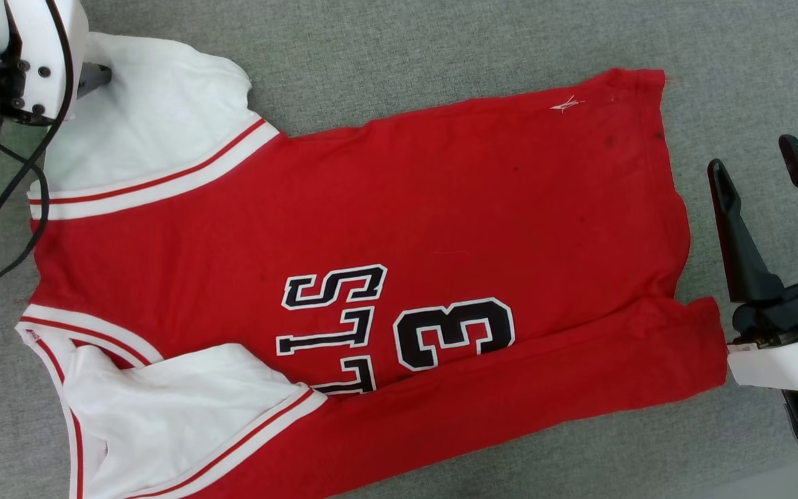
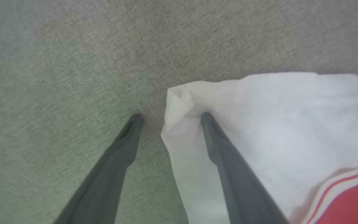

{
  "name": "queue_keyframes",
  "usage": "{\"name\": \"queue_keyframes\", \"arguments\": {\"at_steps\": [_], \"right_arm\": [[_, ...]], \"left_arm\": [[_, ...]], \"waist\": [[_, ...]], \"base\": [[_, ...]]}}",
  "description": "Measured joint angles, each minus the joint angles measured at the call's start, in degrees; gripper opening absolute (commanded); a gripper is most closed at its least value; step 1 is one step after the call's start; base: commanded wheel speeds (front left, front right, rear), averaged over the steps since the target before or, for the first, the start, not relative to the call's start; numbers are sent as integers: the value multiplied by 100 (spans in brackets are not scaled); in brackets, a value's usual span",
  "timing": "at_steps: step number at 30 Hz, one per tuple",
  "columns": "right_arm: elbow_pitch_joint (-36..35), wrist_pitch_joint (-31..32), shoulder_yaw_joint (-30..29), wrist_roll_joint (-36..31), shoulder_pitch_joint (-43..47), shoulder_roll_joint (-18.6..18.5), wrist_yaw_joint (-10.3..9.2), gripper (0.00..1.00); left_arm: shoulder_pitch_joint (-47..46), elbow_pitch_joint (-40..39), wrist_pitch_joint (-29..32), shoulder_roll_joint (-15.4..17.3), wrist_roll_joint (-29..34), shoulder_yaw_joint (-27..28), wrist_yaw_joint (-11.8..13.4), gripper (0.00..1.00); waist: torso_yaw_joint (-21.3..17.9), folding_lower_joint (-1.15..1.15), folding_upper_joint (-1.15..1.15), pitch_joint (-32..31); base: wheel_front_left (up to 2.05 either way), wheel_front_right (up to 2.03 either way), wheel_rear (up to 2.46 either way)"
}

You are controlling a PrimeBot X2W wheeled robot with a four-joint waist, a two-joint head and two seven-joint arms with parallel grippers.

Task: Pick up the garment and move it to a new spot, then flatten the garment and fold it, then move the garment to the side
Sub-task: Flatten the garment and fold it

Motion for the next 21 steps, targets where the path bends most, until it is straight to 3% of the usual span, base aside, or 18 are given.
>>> {"name": "queue_keyframes", "arguments": {"at_steps": [1,2,3,9,14,18,21], "right_arm": [[34,-10,14,-1,-1,1,0,100],[70,-16,21,-1,-1,0,0,100],[103,-29,20,0,-1,-4,0,100],[313,8,-94,4,-173,-207,0,100],[330,188,-122,25,-647,-658,0,100],[466,740,105,246,-1173,-1237,0,100],[704,1526,530,616,-1656,-1693,0,100]], "left_arm": [[30,5,-2,5,-14,-5,-8,100],[59,13,-22,3,-37,-1,-22,59],[87,23,-56,-11,-66,7,-26,3],[300,80,-369,-197,-74,-66,-188,0],[393,98,-715,-294,-54,-118,-371,0],[447,-71,-1010,-417,-34,-197,-508,0],[509,-266,-1135,-438,-20,-293,-579,0]], "waist": [[-12,0,0,12],[-18,0,0,13],[-17,0,0,1],[72,0,0,-238],[204,0,0,-571],[373,0,0,-811],[513,0,0,-954]], "base": [[0,0,0],[0,0,0],[0,0,0],[0,0,0],[0,0,0],[0,0,0],[0,0,0]]}}
